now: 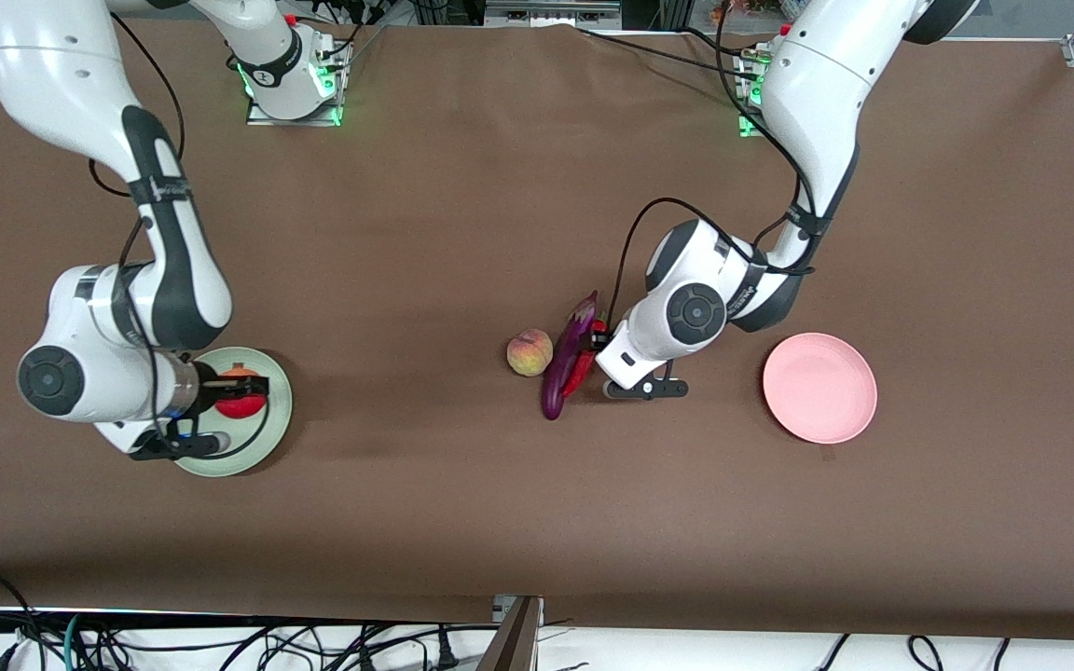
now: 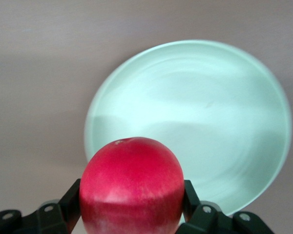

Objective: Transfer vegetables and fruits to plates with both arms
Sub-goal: 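Carry the apple to the green plate while the left gripper approaches the chili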

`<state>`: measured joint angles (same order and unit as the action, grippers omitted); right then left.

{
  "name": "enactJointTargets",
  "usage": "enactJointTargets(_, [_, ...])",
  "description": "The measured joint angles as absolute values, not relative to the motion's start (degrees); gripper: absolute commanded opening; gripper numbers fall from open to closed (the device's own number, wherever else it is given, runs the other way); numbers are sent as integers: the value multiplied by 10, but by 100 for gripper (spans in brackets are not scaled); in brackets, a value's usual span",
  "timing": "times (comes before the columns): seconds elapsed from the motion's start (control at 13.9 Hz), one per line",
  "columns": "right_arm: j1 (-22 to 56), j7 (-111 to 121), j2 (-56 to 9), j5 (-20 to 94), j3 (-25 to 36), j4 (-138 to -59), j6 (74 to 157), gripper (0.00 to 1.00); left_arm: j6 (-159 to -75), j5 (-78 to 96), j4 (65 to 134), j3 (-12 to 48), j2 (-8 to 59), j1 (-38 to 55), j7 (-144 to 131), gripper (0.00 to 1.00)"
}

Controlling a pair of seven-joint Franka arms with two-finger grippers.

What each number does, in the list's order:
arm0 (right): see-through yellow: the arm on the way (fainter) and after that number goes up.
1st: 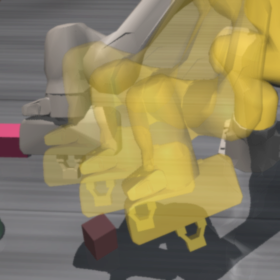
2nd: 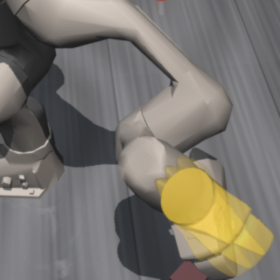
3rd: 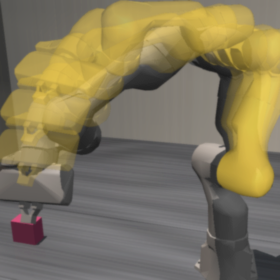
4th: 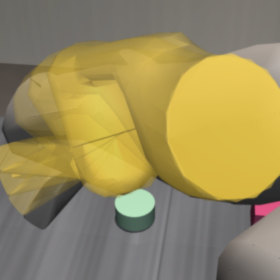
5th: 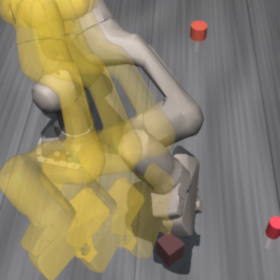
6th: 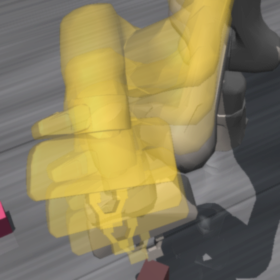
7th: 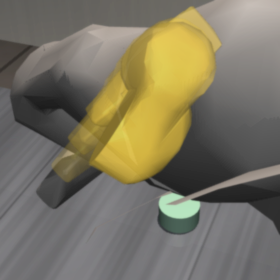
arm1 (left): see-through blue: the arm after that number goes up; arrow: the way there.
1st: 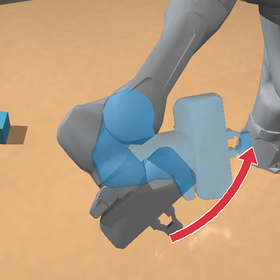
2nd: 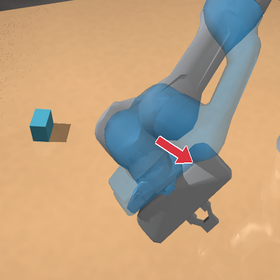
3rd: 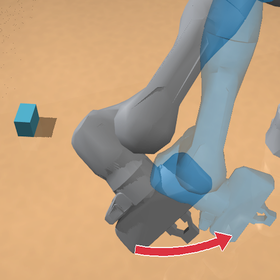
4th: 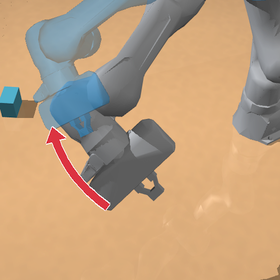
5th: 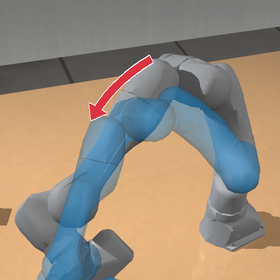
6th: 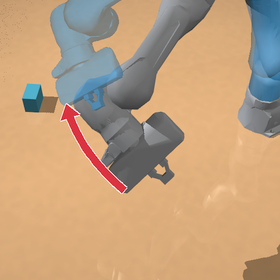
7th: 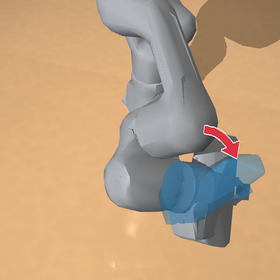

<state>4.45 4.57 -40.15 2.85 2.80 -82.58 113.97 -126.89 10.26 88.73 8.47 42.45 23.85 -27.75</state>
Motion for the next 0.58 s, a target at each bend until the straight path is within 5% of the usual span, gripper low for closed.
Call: enactJointTargets(0.58, [23, 48, -429, -13, 28, -826, 1203, 32, -1331, 93, 887, 83, 461, 269, -286, 100])
